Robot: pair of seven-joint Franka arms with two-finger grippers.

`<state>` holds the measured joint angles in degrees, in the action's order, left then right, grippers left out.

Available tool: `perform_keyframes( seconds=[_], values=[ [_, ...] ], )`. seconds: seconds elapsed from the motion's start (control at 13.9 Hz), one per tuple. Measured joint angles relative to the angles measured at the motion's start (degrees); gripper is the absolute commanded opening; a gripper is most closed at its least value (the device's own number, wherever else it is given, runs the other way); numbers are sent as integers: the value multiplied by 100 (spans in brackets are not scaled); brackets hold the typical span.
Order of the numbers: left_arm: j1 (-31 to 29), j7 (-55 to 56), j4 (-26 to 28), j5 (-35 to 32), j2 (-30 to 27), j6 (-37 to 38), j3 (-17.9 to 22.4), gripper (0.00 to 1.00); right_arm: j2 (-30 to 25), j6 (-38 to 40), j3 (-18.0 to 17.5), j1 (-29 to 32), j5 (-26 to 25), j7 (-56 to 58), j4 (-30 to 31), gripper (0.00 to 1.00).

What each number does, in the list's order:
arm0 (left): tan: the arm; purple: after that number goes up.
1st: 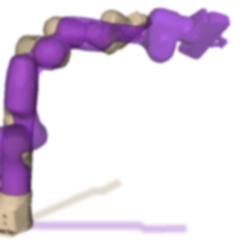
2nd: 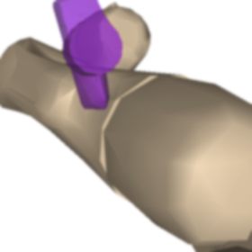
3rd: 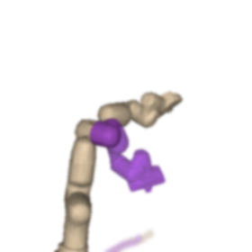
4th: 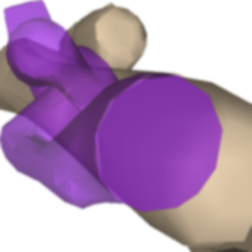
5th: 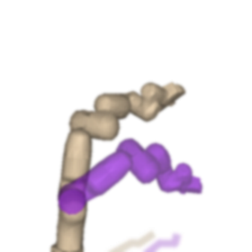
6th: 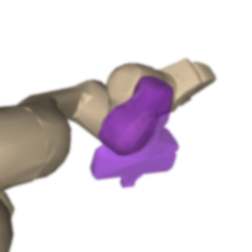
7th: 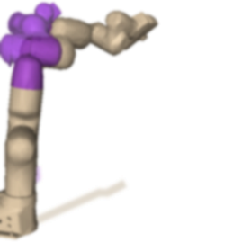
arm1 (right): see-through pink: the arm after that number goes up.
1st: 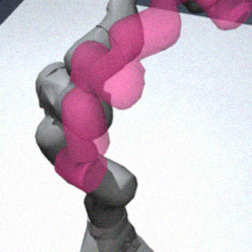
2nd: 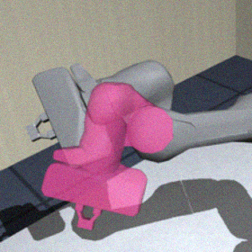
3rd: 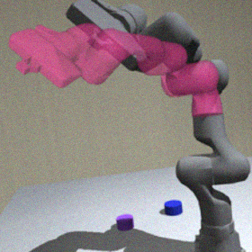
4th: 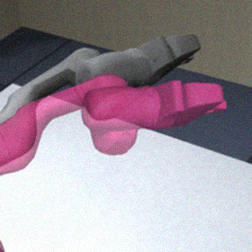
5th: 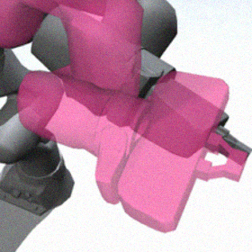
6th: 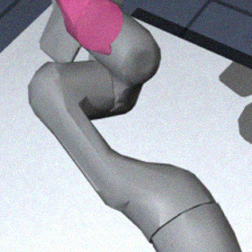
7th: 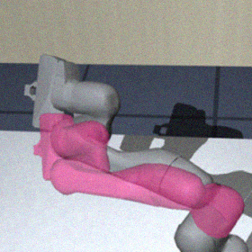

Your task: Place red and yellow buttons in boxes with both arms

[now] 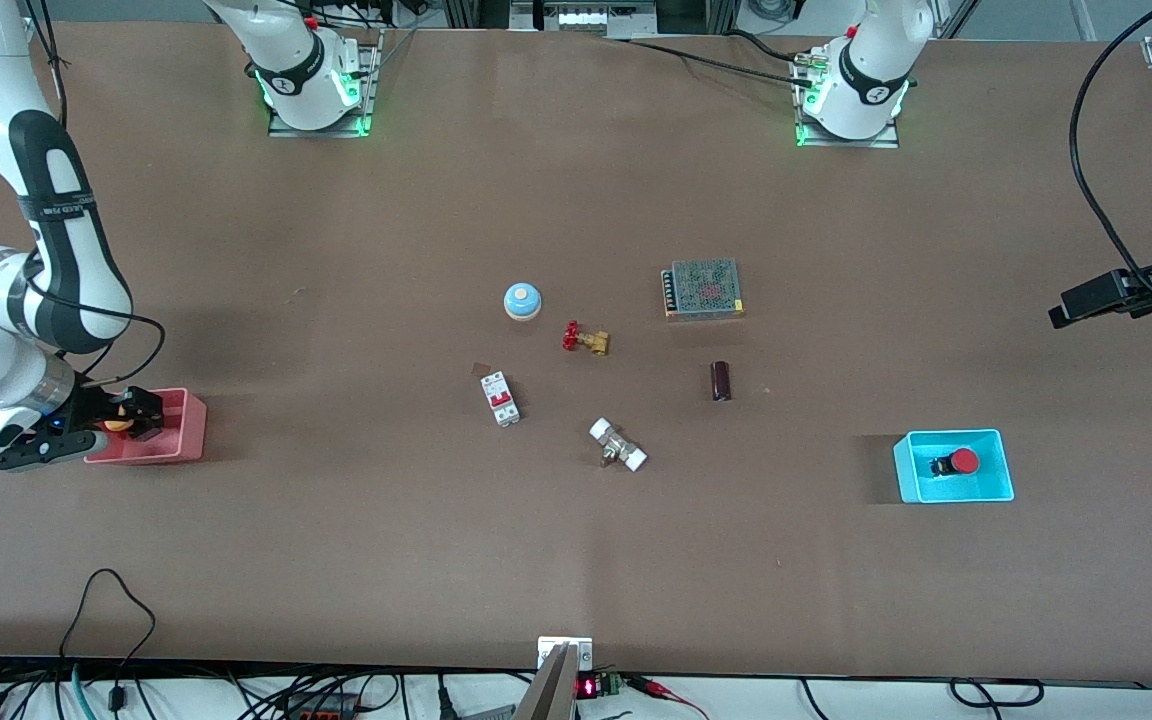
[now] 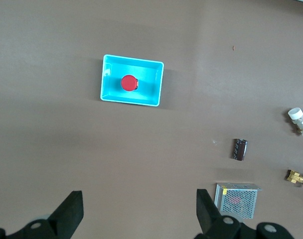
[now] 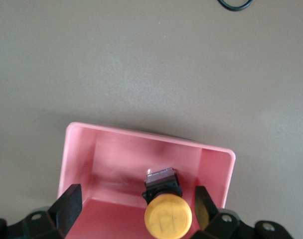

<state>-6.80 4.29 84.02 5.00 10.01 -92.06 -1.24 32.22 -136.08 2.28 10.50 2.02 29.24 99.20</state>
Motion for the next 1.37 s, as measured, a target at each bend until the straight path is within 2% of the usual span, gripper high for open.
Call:
perform_keyframes(
  seconds=[0.14,0.36,0.65,0.79,1.01,1.37],
  values=[
    [-19,0,0,0,-1,0,0,100,-316,421,-3,-23,-1,6,-46,100],
    [-24,0,-15,0,-13,-25,0,100,-1081,1384,-16,-133,0,-53,-111,100],
    [-26,0,-21,-2,-85,-26,-6,100,-2393,2608,-69,-694,-7,-1640,-154,100],
    [-27,0,-17,-71,-125,-25,-32,100,-2780,3329,-125,-934,-38,-2103,-380,100],
    [-24,-37,-17,-202,-158,-23,-117,100,-2903,4179,-270,-1047,-97,-2476,-1049,100],
    [-19,-350,-16,-247,-197,63,-238,100,-2673,4298,-288,-1143,-100,-2785,-1167,100]
  ],
)
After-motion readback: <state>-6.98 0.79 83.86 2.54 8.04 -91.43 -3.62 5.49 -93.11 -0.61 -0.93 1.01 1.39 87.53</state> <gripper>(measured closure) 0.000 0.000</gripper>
